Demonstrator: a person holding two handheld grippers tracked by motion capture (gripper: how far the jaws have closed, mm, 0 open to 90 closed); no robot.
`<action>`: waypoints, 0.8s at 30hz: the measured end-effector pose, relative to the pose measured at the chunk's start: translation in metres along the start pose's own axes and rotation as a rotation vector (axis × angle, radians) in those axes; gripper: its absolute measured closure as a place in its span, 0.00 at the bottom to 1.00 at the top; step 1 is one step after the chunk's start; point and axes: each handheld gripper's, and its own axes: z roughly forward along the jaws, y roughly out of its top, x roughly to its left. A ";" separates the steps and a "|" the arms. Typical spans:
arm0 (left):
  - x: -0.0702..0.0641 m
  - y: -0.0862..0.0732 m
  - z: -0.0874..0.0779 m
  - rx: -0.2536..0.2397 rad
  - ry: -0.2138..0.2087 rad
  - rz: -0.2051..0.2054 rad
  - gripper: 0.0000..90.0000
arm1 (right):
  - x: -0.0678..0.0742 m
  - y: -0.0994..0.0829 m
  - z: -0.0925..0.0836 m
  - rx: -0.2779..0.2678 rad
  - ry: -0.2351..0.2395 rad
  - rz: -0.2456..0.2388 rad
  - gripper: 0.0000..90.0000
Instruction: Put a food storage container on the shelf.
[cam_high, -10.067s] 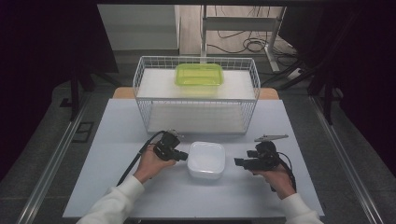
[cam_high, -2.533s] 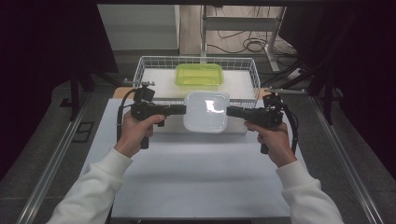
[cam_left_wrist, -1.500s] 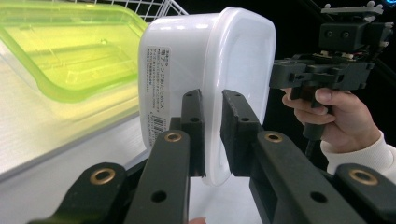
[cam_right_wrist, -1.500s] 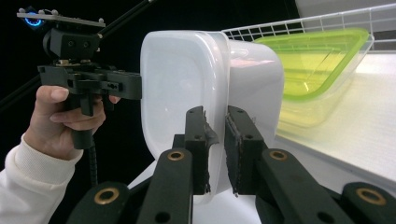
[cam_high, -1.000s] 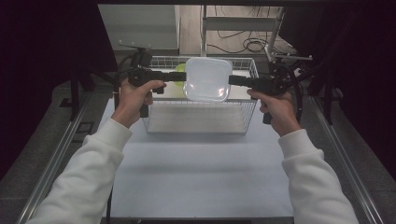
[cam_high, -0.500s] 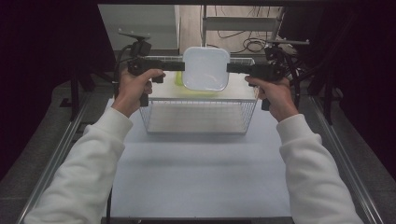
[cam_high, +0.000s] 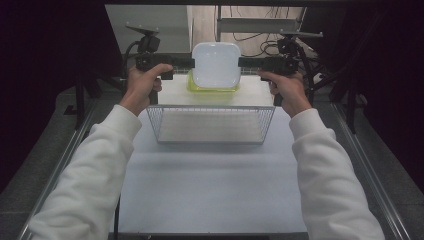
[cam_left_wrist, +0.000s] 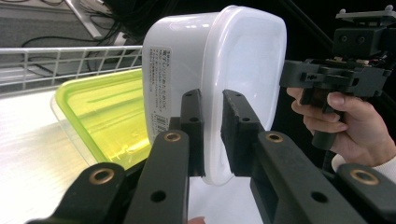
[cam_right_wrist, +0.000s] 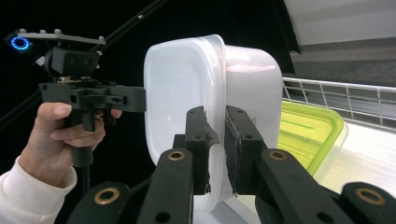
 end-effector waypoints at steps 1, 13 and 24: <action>0.001 0.001 0.000 0.002 0.003 -0.001 0.89 | -0.001 0.001 0.001 0.004 -0.003 0.001 0.87; 0.019 -0.002 0.007 0.023 -0.005 -0.073 0.89 | -0.016 0.005 0.017 0.051 -0.019 0.048 0.87; 0.033 0.002 0.014 0.014 -0.063 -0.159 0.88 | -0.031 0.009 0.023 0.064 -0.010 0.142 0.84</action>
